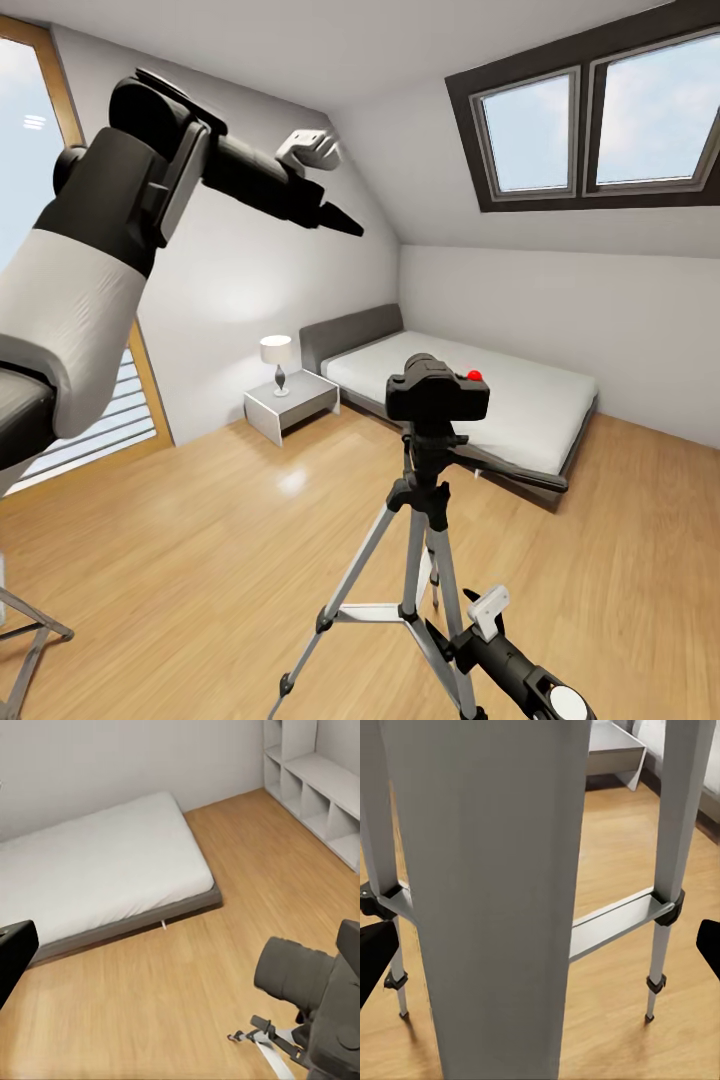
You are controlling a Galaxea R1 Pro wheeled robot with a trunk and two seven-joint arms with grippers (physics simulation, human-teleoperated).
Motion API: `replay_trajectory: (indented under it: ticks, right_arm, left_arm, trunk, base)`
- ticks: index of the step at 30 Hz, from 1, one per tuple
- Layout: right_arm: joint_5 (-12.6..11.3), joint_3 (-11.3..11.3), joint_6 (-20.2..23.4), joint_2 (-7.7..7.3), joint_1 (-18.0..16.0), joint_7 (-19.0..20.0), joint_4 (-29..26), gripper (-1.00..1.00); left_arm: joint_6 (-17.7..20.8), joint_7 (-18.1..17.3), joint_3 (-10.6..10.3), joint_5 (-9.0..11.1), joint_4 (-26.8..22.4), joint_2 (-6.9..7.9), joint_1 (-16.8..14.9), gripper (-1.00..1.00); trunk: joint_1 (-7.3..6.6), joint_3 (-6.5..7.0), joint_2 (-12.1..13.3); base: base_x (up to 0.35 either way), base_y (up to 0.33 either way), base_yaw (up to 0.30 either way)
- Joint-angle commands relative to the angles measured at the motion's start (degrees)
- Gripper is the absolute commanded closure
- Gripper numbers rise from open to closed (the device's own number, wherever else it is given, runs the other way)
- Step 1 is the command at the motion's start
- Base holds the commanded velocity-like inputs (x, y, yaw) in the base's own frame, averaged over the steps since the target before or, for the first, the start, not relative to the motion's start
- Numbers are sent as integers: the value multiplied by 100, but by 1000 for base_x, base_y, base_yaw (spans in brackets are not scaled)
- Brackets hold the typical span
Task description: Attach the digital camera to the camera tripod in the bedroom.
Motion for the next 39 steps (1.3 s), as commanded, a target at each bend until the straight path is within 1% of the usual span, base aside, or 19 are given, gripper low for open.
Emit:
replay_trajectory:
  ticks: [1,8,22,30,31,39]
  right_arm:
    - [34,9,-53,-3,-4,0,4,-100]
    - [33,18,-213,-3,-4,11,4,-100]
    - [37,25,-346,-3,-4,37,4,-100]
    - [38,26,-486,-10,0,40,34,-100]
    - [39,26,-542,-12,2,42,73,-100]
    - [39,25,-701,-22,4,144,281,-100]
  left_arm:
    - [36,-44,-6,-37,5,14,-4,-100]
    - [36,-44,-6,-39,35,64,-4,-100]
    - [33,-45,-13,-40,72,83,6,-100]
    - [8,-58,-14,-40,467,81,12,-100]
    - [2,-60,-14,-40,568,76,13,-100]
    - [-89,-62,-15,-40,910,62,14,-100]
  trunk:
    - [2,-5,-6]
    - [2,-5,-6]
    - [2,-5,-6]
    - [2,-5,-6]
    - [2,-5,-6]
    - [2,-5,-6]
  base:
    - [0,0,0]
    - [0,0,0]
    - [0,0,0]
    - [0,0,0]
    - [0,0,0]
    - [-6,0,0]
